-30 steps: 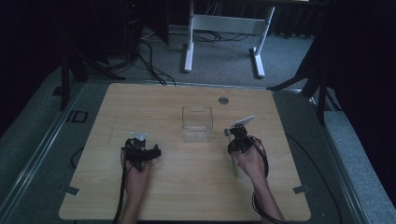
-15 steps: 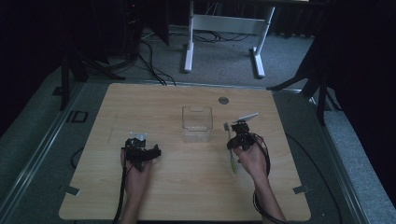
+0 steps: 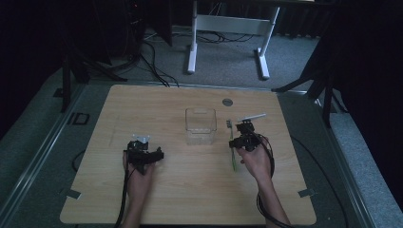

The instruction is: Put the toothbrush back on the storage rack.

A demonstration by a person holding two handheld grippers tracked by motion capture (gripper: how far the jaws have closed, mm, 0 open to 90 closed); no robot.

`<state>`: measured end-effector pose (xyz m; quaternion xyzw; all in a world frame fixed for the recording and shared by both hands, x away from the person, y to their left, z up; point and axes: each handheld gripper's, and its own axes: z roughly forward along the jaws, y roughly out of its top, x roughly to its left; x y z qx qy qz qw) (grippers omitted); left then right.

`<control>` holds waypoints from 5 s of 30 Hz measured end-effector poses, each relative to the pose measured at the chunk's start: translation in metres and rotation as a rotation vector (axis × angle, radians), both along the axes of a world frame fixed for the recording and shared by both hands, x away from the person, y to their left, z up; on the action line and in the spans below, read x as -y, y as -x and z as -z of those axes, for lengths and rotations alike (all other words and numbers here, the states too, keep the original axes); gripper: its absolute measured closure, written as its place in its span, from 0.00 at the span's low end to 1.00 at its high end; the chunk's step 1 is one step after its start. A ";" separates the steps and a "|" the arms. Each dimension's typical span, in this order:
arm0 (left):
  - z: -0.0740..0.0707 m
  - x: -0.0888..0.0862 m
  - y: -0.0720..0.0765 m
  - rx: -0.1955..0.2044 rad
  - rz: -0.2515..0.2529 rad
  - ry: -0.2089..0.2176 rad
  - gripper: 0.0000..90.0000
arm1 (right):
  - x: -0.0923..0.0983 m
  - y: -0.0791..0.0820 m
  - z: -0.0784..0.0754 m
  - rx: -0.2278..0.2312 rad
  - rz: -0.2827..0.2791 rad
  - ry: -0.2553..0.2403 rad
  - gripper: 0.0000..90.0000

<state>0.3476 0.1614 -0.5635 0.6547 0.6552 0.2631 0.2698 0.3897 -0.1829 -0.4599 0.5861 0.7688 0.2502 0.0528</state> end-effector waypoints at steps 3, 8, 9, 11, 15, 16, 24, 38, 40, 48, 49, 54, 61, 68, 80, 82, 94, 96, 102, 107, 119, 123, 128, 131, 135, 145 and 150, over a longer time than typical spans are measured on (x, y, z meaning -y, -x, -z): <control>0.000 0.000 0.000 0.000 0.000 0.001 0.11 | -0.001 0.000 -0.001 0.007 -0.013 -0.012 0.91; 0.000 0.000 0.000 0.001 -0.001 0.002 0.11 | -0.002 0.001 -0.003 0.030 -0.021 -0.030 0.91; 0.000 0.000 0.000 0.001 0.000 0.001 0.11 | -0.002 0.001 -0.004 0.034 -0.016 -0.039 0.91; 0.000 0.000 0.000 0.003 -0.003 0.004 0.11 | -0.001 0.001 -0.007 0.048 -0.015 -0.048 0.91; 0.000 0.000 0.000 0.001 -0.002 0.003 0.11 | -0.001 0.001 -0.009 0.059 -0.012 -0.061 0.91; 0.000 0.000 0.000 0.001 -0.002 0.003 0.11 | 0.000 0.001 -0.010 0.058 -0.014 -0.071 0.91; 0.000 0.000 0.000 0.001 -0.002 0.003 0.11 | 0.001 0.001 -0.014 0.080 -0.011 -0.121 0.91; 0.000 0.000 0.000 0.001 -0.001 0.002 0.11 | 0.000 0.003 -0.019 0.120 -0.020 -0.176 0.91; 0.000 0.000 0.000 0.001 -0.001 0.002 0.11 | 0.000 0.003 -0.020 0.132 -0.022 -0.189 0.91; 0.000 0.000 0.000 0.001 -0.001 0.002 0.11 | -0.002 0.002 -0.023 0.146 -0.033 -0.221 0.91; 0.000 0.000 0.000 0.001 -0.001 0.002 0.11 | -0.002 0.002 -0.023 0.146 -0.033 -0.221 0.91; 0.000 0.000 0.000 0.001 -0.001 0.002 0.11 | -0.002 0.002 -0.025 0.159 -0.039 -0.247 0.91; 0.000 0.000 0.000 0.001 -0.001 0.002 0.11 | -0.003 0.002 -0.027 0.169 -0.040 -0.254 0.91; 0.000 0.000 0.000 0.001 -0.001 0.002 0.11 | -0.004 0.001 -0.028 0.177 -0.041 -0.270 0.91; 0.000 0.000 0.000 0.001 -0.001 0.002 0.11 | -0.004 -0.002 -0.030 0.204 -0.042 -0.300 0.91; 0.000 0.000 0.000 0.001 0.000 0.002 0.11 | -0.004 -0.002 -0.031 0.205 -0.042 -0.302 0.91; 0.000 0.000 0.000 0.000 -0.001 0.002 0.11 | -0.008 -0.005 -0.033 0.230 -0.042 -0.318 0.91; 0.000 0.000 0.000 0.000 0.000 0.002 0.11 | -0.008 -0.005 -0.033 0.231 -0.042 -0.319 0.91; 0.000 0.000 0.000 0.000 0.000 0.002 0.11 | -0.009 -0.006 -0.034 0.243 -0.045 -0.327 0.91; 0.000 0.000 0.000 0.000 -0.001 0.003 0.11 | -0.009 -0.008 -0.035 0.249 -0.045 -0.352 0.91; 0.000 0.000 0.000 0.001 -0.001 0.002 0.11 | -0.012 -0.010 -0.038 0.260 -0.042 -0.375 0.91; 0.000 0.000 0.000 0.000 -0.001 0.002 0.11 | -0.013 -0.011 -0.038 0.264 -0.041 -0.381 0.91; 0.000 0.000 0.000 0.001 -0.001 0.002 0.11 | -0.014 -0.013 -0.039 0.271 -0.037 -0.391 0.91; 0.000 0.000 0.000 0.001 -0.001 0.002 0.11 | -0.016 -0.014 -0.040 0.275 -0.037 -0.398 0.91; 0.000 0.000 0.000 0.001 -0.001 0.002 0.11 | -0.018 -0.016 -0.041 0.281 -0.036 -0.404 0.91; 0.000 0.000 0.000 0.001 -0.001 0.002 0.11 | -0.018 -0.020 -0.039 0.281 -0.031 -0.415 0.91; 0.000 0.000 0.000 0.001 -0.001 0.002 0.11 | -0.019 -0.022 -0.038 0.286 -0.030 -0.425 0.91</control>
